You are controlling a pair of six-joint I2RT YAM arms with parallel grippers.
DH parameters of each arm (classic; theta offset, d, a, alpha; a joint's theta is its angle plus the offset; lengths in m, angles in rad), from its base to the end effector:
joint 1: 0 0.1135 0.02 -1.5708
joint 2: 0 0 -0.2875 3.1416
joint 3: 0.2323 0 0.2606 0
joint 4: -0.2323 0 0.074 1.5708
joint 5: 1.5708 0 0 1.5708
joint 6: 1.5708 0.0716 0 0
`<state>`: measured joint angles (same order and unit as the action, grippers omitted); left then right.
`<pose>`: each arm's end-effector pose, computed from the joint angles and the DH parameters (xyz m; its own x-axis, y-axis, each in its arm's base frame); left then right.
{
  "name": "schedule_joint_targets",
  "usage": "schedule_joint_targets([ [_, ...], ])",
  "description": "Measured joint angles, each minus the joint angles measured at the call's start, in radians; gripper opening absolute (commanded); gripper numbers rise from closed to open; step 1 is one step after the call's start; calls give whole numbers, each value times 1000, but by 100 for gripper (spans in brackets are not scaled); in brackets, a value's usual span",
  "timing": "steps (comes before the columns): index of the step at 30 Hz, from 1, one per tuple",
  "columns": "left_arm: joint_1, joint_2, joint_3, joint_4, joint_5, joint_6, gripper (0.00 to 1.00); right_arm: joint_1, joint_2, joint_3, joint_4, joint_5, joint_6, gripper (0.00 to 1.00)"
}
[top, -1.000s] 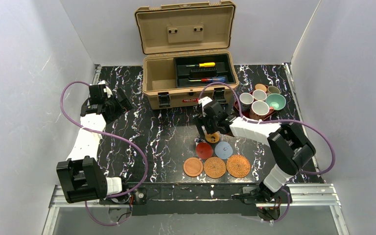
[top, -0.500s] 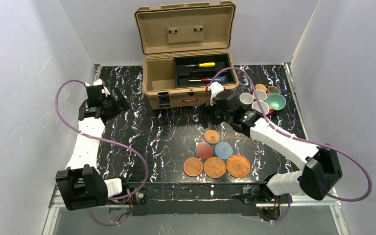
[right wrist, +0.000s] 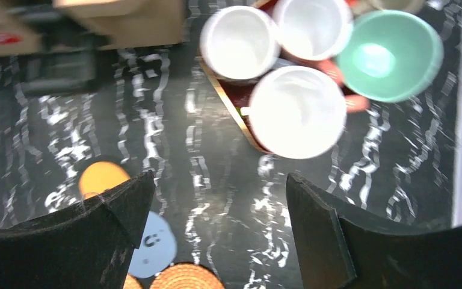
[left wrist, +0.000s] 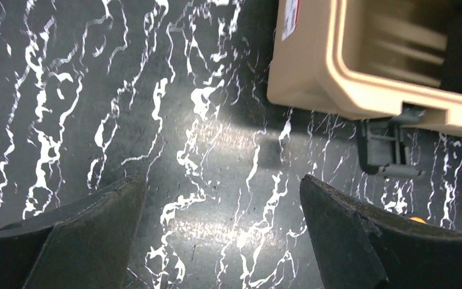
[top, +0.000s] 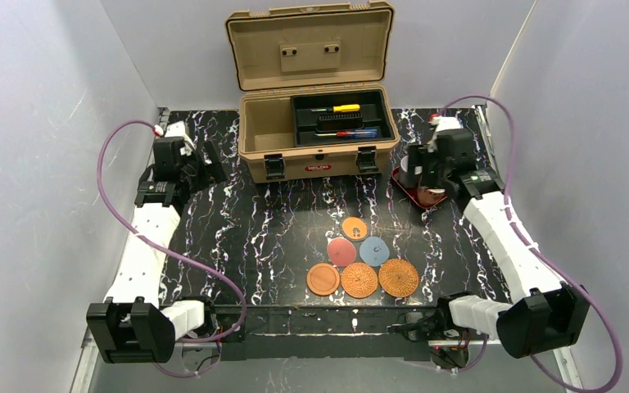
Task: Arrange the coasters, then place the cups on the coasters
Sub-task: Pick up the cup from the tray.
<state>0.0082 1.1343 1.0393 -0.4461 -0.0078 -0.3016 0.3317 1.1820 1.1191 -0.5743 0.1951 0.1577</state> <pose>0.2814 0.0029 0.3347 -0.4874 -0.3010 -0.8196 -0.1672 0.9535 -0.2508 0.2729 0.0793 0.3377 -0.5826 -0.0377 -0.8119 -0.0817 0.9966 0.0123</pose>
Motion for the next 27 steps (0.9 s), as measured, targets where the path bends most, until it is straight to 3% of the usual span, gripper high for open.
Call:
schedule_joint_targets([
  [5, -59, -5, 69, 30, -7, 4, 95, -212, -11, 0, -34, -22, 0, 87],
  [12, -128, -105, -32, 90, -61, 47, 97, -420, 106, 21, 2, -67, 33, 79],
  [20, -151, -99, -37, 97, -72, 59, 98, -434, 238, 26, 72, -92, -5, 65],
  [27, -156, -92, -37, 99, -71, 58, 98, -433, 293, 53, 68, -139, -11, 63],
])
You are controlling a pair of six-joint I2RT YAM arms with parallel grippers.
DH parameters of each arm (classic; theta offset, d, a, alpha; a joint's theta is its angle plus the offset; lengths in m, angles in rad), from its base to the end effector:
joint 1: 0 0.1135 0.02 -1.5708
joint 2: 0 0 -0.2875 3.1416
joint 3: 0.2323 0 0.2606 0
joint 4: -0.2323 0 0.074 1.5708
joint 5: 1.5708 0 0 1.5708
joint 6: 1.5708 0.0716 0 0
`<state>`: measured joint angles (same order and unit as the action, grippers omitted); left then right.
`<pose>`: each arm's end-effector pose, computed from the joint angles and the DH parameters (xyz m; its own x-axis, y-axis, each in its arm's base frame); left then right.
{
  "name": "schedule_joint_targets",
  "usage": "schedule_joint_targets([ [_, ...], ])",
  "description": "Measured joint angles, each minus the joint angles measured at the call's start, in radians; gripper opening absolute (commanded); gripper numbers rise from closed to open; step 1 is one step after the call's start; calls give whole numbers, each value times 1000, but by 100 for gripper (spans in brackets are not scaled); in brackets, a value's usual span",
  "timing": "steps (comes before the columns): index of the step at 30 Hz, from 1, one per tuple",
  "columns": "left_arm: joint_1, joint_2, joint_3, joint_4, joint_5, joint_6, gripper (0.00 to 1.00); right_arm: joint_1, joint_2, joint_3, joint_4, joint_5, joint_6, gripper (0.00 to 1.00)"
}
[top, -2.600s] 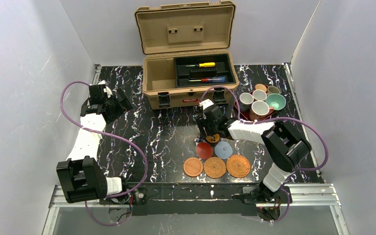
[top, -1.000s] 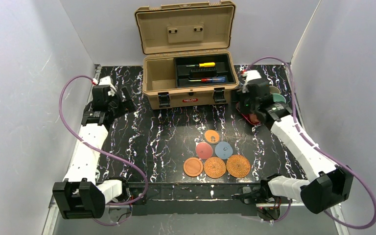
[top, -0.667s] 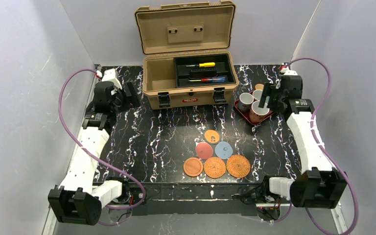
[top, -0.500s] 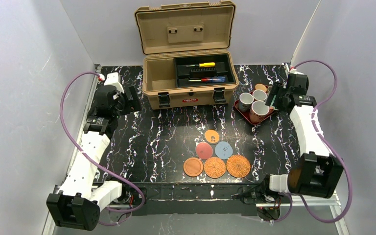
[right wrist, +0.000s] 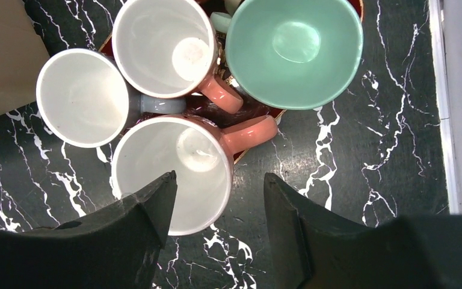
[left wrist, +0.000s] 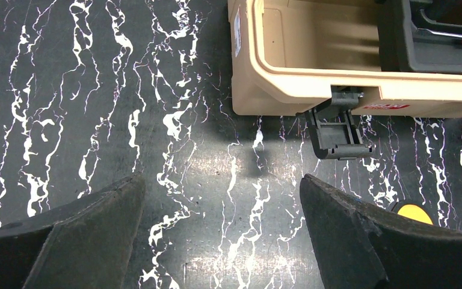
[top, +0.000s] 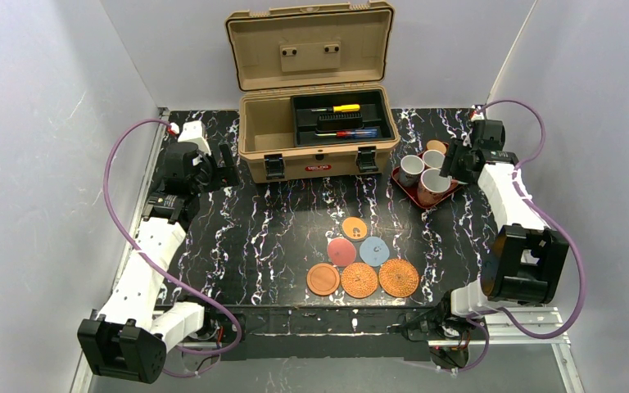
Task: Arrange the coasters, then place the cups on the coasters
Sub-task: Pick up the cup from the tray.
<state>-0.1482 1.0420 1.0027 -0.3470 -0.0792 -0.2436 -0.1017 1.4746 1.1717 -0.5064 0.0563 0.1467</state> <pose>0.2633 -0.0336 0.3569 -0.3797 -0.1864 -0.9062 -0.0174 0.9808 -0.1945 0.3505 -0.0398 0.2760 -0.6919 0.2173 -0.6886 0.2438 0.9679 0.0606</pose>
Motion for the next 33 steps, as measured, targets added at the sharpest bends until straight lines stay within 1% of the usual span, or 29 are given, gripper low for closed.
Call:
schedule_joint_targets([
  [4, -2, 0, 0, 0, 0, -1, 98, 0, 0, -13, 0, 4, 36, 63],
  [13, -6, 2, 0, 0, 0, -2, 98, 0, 31, -63, 6, 21, 105, 49],
  [17, -6, 2, 0, 0, 0, -2, 98, 0, 34, -89, 10, 20, 124, 47],
  [22, -6, 3, 0, 0, -1, -2, 98, 0, 35, -114, 39, 19, 150, 33],
  [27, -6, 9, 0, 0, -1, -2, 98, 0, 35, -123, 48, 23, 167, 27],
  [33, -6, 11, 0, -1, -2, -2, 98, 2, 35, -123, 48, 61, 174, 11],
])
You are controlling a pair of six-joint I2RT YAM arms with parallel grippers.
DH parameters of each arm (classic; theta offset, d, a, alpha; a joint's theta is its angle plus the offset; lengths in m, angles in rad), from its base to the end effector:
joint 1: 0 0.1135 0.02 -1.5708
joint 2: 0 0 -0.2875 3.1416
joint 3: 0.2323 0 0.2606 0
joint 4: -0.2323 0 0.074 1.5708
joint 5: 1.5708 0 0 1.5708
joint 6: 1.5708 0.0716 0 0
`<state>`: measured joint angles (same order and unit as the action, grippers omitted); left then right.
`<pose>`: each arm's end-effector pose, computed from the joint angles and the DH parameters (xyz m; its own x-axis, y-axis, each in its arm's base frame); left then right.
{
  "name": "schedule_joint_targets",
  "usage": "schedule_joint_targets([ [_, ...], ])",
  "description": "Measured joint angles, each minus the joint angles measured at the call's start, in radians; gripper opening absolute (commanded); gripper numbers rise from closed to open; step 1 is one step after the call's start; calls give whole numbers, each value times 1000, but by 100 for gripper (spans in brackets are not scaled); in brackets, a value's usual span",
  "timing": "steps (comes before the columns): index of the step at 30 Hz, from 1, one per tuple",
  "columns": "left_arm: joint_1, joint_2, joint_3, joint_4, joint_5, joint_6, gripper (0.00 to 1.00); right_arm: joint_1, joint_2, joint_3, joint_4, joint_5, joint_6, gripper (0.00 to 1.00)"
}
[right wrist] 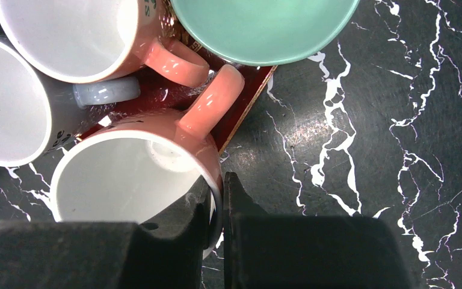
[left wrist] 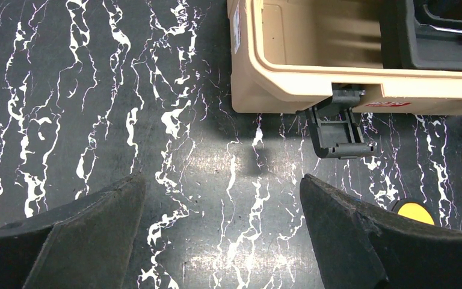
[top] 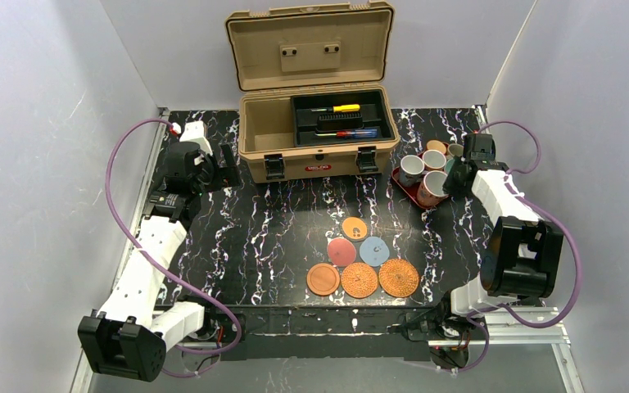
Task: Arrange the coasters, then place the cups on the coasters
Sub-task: Pick up the cup from the tray, then place the cup on the coaster.
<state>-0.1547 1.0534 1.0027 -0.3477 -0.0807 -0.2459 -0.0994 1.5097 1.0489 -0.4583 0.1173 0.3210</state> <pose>0.2658 -0.0356 0.3540 -0.3913 -0.1845 -0.9016 -0.0155 0.9809 -0.1940 0.3418 -0.0425 0.2261 -0.6973 0.3845 -0.6049 0.4102 0.9062 0.1031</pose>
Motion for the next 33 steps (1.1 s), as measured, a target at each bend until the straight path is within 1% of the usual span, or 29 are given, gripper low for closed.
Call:
schedule_joint_targets([
  [4, 0, 0, 0, 0, -3, 0, 98, 3, -6, 0, -3, 28, 12, 1],
  [12, 0, 0, 0, 0, -9, 0, 98, 3, -74, 0, -18, 82, 4, 1],
  [20, 0, 0, 0, 0, -10, 0, 98, 2, -187, 9, -87, 143, -40, 1],
  [23, 0, 0, 0, 0, -10, 0, 98, 2, -230, 29, -112, 121, -61, 1],
  [28, 0, 0, 0, 0, -9, 0, 98, 7, -270, 81, -158, 3, -108, 1],
  [30, 0, 0, 0, -1, -6, 0, 98, 33, -271, 108, -187, -34, -134, 1],
  [33, 0, 0, 0, 0, 4, 0, 98, 135, -272, 136, -230, -59, -174, 1],
])
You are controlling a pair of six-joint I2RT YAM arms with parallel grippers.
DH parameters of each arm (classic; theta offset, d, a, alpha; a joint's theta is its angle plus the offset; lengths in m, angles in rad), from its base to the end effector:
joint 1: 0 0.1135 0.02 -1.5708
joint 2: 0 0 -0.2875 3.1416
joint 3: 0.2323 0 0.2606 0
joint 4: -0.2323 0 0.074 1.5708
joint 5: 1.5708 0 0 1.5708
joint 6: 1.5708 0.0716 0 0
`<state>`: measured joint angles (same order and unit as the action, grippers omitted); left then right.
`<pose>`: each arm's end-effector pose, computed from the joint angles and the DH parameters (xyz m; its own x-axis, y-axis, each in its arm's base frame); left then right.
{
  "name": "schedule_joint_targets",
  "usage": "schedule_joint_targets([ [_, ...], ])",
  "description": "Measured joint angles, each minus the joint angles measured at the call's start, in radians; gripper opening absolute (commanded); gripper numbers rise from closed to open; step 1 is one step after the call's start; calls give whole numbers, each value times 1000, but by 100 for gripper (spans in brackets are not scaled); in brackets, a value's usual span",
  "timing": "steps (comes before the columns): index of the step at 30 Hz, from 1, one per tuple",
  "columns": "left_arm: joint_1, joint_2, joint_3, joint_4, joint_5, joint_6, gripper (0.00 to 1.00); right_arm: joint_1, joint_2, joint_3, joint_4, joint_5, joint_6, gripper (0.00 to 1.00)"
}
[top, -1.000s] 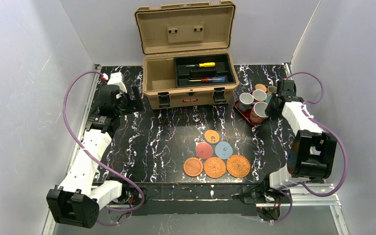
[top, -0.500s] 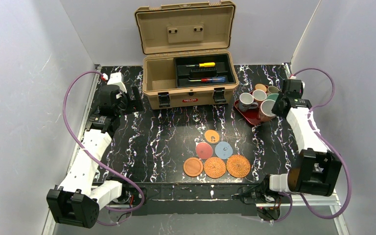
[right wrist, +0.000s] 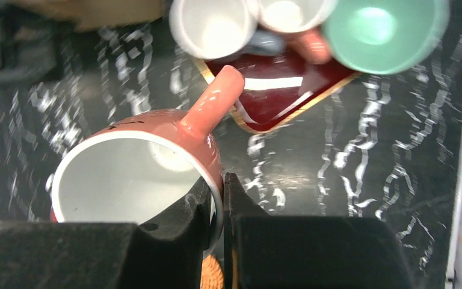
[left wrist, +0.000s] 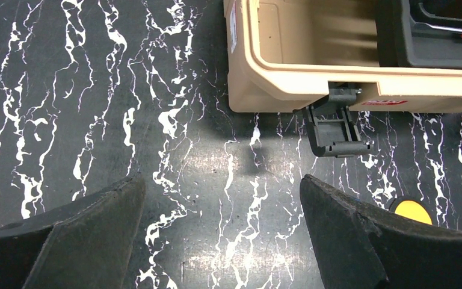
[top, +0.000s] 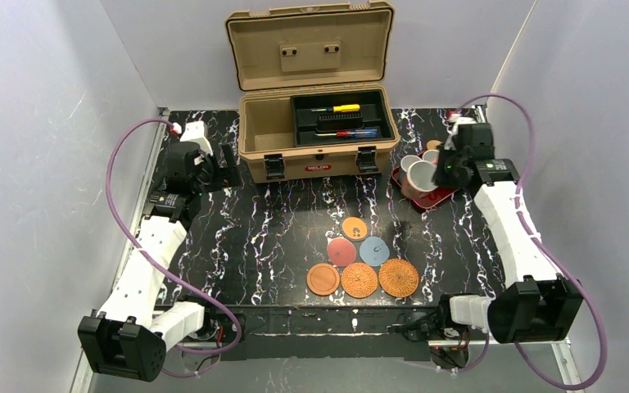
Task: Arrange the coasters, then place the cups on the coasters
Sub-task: Place the cup on the coaster.
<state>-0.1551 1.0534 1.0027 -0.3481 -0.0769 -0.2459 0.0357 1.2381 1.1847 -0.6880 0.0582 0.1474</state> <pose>0.2657 -0.0360 0.3540 -0.3926 -0.1843 -0.9011 -0.0118 0.9807 -0.1954 0.2898 0.0062 0.3334 -0.6665 0.1229 -0.7353 0.1063 0.9919 0.0695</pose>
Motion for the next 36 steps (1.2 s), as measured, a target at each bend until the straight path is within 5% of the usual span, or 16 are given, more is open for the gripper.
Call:
schedule_joint_targets([
  [6, -5, 0, 0, 0, 14, 0, 98, 231, 0, 10, -79, -82, -77, 1],
  [16, -7, 3, 0, 1, 18, 1, 98, 424, 1, -71, -58, -194, -196, 1],
  [36, -13, 3, -2, 4, 32, 3, 98, 476, 200, -106, 87, -275, -433, 1],
])
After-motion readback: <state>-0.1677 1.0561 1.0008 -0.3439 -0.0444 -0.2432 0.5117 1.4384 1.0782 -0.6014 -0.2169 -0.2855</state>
